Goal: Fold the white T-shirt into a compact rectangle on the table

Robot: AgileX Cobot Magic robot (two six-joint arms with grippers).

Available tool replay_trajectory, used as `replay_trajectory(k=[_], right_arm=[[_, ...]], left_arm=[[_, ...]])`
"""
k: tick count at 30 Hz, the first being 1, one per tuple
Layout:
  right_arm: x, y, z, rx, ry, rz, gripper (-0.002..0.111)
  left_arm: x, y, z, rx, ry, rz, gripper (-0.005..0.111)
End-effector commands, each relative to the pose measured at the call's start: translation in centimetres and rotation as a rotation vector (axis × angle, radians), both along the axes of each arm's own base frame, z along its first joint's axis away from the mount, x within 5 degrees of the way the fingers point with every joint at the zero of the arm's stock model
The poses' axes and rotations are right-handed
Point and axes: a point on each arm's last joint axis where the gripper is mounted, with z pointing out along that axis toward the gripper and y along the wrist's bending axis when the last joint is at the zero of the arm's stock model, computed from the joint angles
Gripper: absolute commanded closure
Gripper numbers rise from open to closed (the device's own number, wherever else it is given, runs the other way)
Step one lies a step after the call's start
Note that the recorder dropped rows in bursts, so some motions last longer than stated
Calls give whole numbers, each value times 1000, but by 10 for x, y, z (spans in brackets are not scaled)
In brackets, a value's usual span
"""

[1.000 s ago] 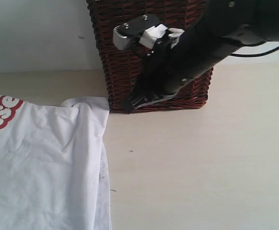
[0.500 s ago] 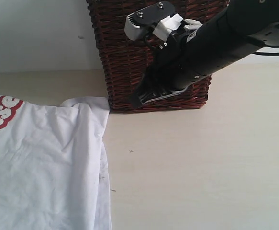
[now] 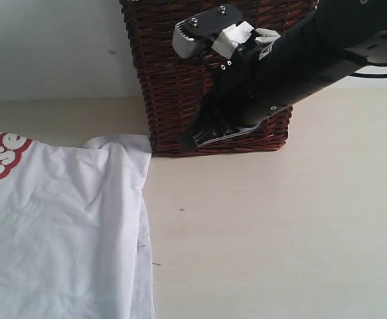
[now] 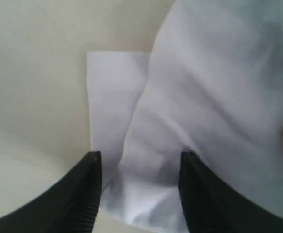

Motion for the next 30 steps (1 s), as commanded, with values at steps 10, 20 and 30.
replay_trajectory(k=[10,20,30], right_arm=[[0,-2,2,5,-13,2,108],[0,-2,2,2,-23,9,108],[0,-2,2,1,-18,13,108]], left_arm=[[-2,-5,-3,-54,29,-41,106],[11,-12,26,-163,88,-69,107],[5,-15,125,-195,124,-48,107]])
